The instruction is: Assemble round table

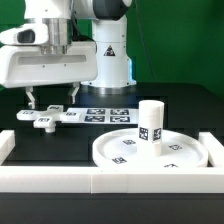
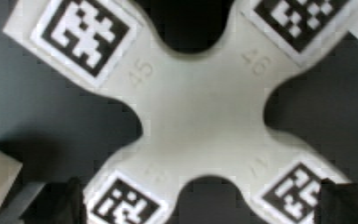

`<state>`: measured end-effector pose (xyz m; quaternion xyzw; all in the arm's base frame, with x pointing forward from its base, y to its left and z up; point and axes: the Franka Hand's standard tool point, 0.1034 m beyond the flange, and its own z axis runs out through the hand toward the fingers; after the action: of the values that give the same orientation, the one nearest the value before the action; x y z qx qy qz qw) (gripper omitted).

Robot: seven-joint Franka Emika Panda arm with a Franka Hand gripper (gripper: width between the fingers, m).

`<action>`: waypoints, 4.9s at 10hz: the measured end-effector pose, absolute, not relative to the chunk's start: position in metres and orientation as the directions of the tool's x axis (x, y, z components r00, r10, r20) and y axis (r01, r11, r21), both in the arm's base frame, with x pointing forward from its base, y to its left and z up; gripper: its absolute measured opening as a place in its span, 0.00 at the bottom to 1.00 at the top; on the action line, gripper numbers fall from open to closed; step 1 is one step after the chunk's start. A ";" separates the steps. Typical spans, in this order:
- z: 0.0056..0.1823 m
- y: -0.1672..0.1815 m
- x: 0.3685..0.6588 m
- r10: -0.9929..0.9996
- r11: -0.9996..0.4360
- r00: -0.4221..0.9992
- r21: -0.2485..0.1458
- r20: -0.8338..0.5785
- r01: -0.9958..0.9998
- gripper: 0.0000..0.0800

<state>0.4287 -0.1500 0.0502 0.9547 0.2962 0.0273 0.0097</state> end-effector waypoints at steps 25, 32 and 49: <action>0.037 -0.144 0.422 0.547 -0.837 0.837 0.001 0.023 0.547 0.54; 0.124 -0.038 0.473 0.271 -0.960 0.959 -0.042 0.088 0.275 0.54; 0.140 0.039 0.558 0.294 -0.956 0.953 -0.006 0.073 0.295 0.54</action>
Offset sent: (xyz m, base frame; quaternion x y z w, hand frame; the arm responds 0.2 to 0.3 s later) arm -0.0013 0.0020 -0.0071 0.0168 0.0017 -0.0213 0.9996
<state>0.5579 0.0389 0.1402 0.9882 0.1489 0.0356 -0.0083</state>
